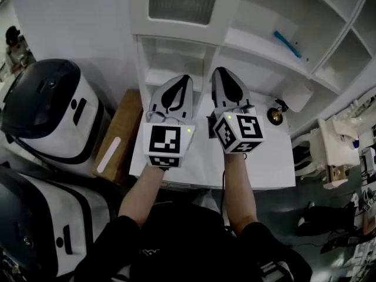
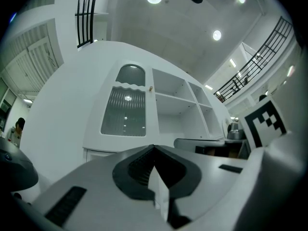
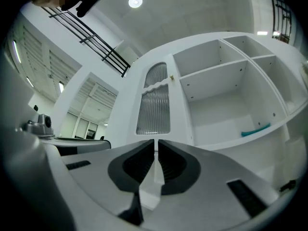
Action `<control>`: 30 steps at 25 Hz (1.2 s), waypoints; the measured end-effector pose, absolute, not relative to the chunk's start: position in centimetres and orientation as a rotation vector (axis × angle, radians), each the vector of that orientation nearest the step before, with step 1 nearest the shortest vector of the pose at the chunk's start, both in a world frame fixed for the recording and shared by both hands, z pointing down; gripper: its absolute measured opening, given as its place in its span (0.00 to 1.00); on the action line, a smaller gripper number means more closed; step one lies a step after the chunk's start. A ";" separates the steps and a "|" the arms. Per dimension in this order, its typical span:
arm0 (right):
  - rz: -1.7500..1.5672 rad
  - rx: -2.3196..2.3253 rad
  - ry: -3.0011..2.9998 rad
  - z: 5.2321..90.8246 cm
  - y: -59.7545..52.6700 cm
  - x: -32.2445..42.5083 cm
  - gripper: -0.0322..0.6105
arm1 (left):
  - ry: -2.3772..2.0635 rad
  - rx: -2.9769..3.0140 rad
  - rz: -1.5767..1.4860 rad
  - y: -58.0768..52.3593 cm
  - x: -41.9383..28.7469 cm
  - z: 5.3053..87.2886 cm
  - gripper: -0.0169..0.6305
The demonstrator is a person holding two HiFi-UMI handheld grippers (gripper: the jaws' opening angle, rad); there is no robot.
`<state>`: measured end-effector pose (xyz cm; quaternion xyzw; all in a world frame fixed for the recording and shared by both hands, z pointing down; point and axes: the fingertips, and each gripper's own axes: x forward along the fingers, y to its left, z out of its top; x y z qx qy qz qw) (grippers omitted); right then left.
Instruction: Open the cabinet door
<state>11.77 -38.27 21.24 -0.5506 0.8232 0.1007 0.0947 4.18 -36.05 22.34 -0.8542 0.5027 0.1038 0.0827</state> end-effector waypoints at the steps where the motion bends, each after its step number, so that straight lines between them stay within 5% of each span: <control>1: 0.297 -1.618 2.446 21.1 -38.8 11.9 0.09 | 1.508 -2.552 0.314 -36.5 4.5 22.3 0.03; 4: 0.278 -1.543 2.489 20.9 -40.5 11.8 0.20 | 1.523 -2.552 0.320 -38.1 5.5 22.2 0.03; 30: 0.335 -1.399 2.547 16.6 -53.0 17.2 0.33 | 1.587 -2.533 0.261 -48.9 11.1 22.4 0.03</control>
